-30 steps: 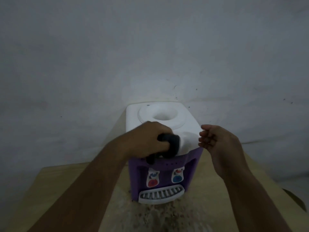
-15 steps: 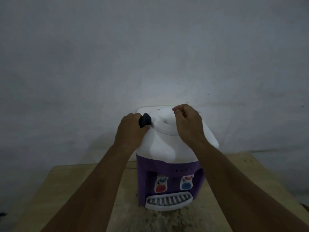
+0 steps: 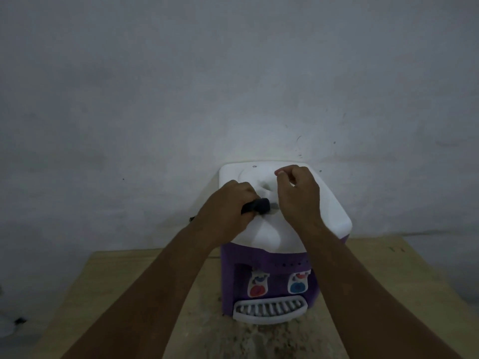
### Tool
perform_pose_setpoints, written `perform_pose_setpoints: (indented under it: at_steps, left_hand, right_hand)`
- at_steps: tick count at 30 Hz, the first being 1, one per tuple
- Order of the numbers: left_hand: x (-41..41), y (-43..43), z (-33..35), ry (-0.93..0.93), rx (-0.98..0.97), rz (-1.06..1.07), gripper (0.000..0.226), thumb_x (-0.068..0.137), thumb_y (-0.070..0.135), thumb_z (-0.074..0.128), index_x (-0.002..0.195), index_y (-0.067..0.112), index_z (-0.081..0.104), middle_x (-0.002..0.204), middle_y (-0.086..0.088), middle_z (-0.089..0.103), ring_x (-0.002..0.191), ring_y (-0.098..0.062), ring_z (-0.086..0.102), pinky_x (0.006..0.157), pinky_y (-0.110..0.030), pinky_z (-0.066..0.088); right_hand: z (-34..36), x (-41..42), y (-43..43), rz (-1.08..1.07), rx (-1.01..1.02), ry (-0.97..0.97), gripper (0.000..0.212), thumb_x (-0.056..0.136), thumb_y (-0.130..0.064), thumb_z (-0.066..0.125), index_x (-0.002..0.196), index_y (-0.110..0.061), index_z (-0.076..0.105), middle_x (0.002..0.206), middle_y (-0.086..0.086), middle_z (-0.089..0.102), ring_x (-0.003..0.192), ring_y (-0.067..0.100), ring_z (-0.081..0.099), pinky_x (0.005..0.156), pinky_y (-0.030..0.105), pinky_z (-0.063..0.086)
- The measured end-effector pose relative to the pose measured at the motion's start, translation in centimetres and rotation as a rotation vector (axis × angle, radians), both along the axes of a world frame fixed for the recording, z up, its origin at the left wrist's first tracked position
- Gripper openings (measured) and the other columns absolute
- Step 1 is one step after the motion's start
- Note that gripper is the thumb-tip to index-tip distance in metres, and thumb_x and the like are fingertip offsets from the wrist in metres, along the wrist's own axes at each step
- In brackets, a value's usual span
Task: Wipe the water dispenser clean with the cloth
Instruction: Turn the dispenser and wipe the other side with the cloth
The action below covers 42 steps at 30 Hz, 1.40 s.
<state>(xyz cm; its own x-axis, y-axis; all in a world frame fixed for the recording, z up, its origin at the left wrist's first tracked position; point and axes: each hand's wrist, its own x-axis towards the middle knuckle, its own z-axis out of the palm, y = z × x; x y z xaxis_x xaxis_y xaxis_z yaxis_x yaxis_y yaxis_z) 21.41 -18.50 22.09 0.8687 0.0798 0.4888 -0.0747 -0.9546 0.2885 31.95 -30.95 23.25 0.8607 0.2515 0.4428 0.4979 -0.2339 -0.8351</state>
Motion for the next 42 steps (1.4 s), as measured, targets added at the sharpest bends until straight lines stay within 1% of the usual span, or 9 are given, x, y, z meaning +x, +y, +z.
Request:
perform_pose_setpoints:
  at_steps: [6, 10, 14, 18, 22, 25, 29, 34, 42]
  left_hand:
    - [-0.7, 2.3, 0.4, 0.034, -0.169, -0.063, 0.009, 0.088, 0.020, 0.069, 0.096, 0.021, 0.072, 0.083, 0.020, 0.058, 0.077, 0.001, 0.052, 0.070, -0.014, 0.037]
    - [0.3, 2.9, -0.3, -0.013, -0.309, 0.133, 0.011, 0.089, 0.020, 0.066, 0.098, 0.014, 0.070, 0.087, 0.001, 0.065, 0.081, -0.015, 0.059, 0.071, -0.026, 0.045]
    - [2.2, 4.3, -0.4, -0.062, -0.428, 0.289, 0.010, 0.088, 0.018, 0.066, 0.096, 0.013, 0.070, 0.085, 0.000, 0.065, 0.079, -0.014, 0.057, 0.061, -0.012, 0.037]
    - [5.1, 5.9, 0.0, -0.041, -0.441, 0.364, 0.012, 0.087, 0.018, 0.065, 0.084, 0.006, 0.067, 0.079, -0.006, 0.065, 0.073, -0.018, 0.056, 0.059, -0.019, 0.039]
    - [8.4, 7.8, 0.0, -0.032, -0.460, 0.462, 0.030, 0.086, 0.019, 0.065, 0.060, 0.020, 0.048, 0.060, 0.008, 0.049, 0.057, -0.006, 0.044, 0.046, -0.012, 0.030]
    - [10.2, 9.0, -0.4, -0.070, -0.533, 0.522, 0.032, 0.086, 0.018, 0.066, 0.062, 0.019, 0.045, 0.061, 0.008, 0.047, 0.057, -0.007, 0.044, 0.048, -0.018, 0.029]
    - [10.8, 10.2, -1.6, -0.156, -0.645, 0.530, 0.028, 0.087, 0.018, 0.064, 0.064, 0.016, 0.048, 0.062, 0.006, 0.050, 0.055, -0.004, 0.042, 0.049, -0.021, 0.031]
    - [9.9, 10.6, -3.5, -0.237, -0.868, 0.551, 0.030, 0.090, 0.019, 0.059, 0.062, 0.017, 0.048, 0.061, 0.005, 0.053, 0.053, -0.005, 0.044, 0.044, -0.014, 0.030]
    - [5.1, 6.8, -14.8, -0.048, -1.327, 0.599, 0.028, 0.091, 0.020, 0.060, 0.065, 0.014, 0.054, 0.067, -0.008, 0.060, 0.062, -0.014, 0.050, 0.056, -0.022, 0.038]
  right_hand:
    - [-0.3, -0.1, -0.7, 0.022, -0.048, -0.075, 0.014, 0.092, -0.017, 0.052, 0.095, -0.015, 0.066, 0.101, -0.005, 0.060, 0.095, 0.008, 0.053, 0.078, 0.013, 0.036]
    - [-0.5, 0.0, 0.3, 0.064, -0.184, -0.171, 0.017, 0.093, -0.013, 0.049, 0.093, -0.016, 0.066, 0.102, -0.006, 0.056, 0.098, 0.008, 0.048, 0.082, 0.015, 0.029]
    - [-0.8, 1.0, 1.6, -0.029, -0.379, -0.213, 0.022, 0.095, -0.019, 0.045, 0.091, -0.011, 0.065, 0.096, 0.000, 0.054, 0.095, 0.016, 0.048, 0.076, 0.023, 0.033]
    - [-0.4, 1.4, 3.4, -0.114, -0.535, -0.346, 0.021, 0.093, -0.024, 0.046, 0.093, -0.011, 0.063, 0.096, 0.003, 0.048, 0.093, 0.017, 0.041, 0.081, 0.033, 0.042]
    - [0.0, 1.6, 5.7, -0.087, -0.592, -0.460, 0.021, 0.094, -0.019, 0.044, 0.095, -0.007, 0.062, 0.098, 0.010, 0.049, 0.093, 0.023, 0.043, 0.081, 0.035, 0.042]
    - [0.0, 2.3, 6.5, -0.046, -0.594, -0.422, 0.022, 0.098, -0.020, 0.041, 0.101, -0.009, 0.059, 0.103, 0.011, 0.048, 0.097, 0.024, 0.042, 0.082, 0.033, 0.039]
    - [0.4, 3.0, 6.3, -0.040, -0.510, -0.161, 0.021, 0.099, -0.023, 0.041, 0.101, -0.013, 0.059, 0.098, 0.002, 0.040, 0.102, 0.021, 0.039, 0.081, 0.030, 0.032]
    - [-0.1, 2.6, 6.6, -0.116, -0.522, -0.255, 0.020, 0.096, -0.026, 0.044, 0.103, -0.014, 0.060, 0.099, 0.004, 0.045, 0.101, 0.022, 0.040, 0.089, 0.035, 0.037]
    - [-0.3, 1.9, 6.7, -0.162, -0.520, -0.347, 0.022, 0.091, -0.030, 0.048, 0.103, -0.016, 0.060, 0.096, -0.003, 0.037, 0.090, 0.014, 0.027, 0.091, 0.033, 0.034]
